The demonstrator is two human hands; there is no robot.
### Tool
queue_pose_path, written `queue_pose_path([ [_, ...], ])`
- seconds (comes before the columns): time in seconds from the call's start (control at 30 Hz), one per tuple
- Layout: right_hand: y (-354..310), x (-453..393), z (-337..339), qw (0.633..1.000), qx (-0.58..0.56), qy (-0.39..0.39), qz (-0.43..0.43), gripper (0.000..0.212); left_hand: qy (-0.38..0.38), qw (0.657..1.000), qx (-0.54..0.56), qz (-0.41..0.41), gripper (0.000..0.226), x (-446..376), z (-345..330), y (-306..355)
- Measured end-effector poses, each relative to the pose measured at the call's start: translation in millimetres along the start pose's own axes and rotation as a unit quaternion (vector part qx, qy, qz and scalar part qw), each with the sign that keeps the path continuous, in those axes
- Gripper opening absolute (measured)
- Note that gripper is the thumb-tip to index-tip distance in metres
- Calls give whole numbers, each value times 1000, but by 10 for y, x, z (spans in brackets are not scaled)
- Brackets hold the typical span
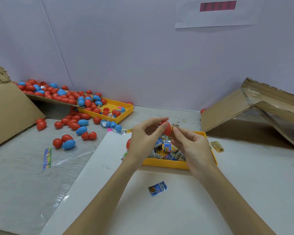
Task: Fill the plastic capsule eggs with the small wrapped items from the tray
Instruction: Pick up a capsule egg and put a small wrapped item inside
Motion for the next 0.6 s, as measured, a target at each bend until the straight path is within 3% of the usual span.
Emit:
queue_pose_path([
  [0.37, -23, 17, -33, 999, 37, -22, 12, 36, -23, 1000, 0, -10, 25, -12, 12, 16],
  [0.6, -24, 33, -59, 998, 39, -51, 5, 32, -24, 999, 26, -23, 26, -20, 9, 8],
])
Point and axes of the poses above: each hand's wrist, its own x-axis away from the middle knuckle, its own z-axis out of the back of the hand, y = z × x, the point moved 4 cm from there along -x, towards the middle knuckle, and after that the axes turned 5 degrees about -x, right-handed, at the moved point
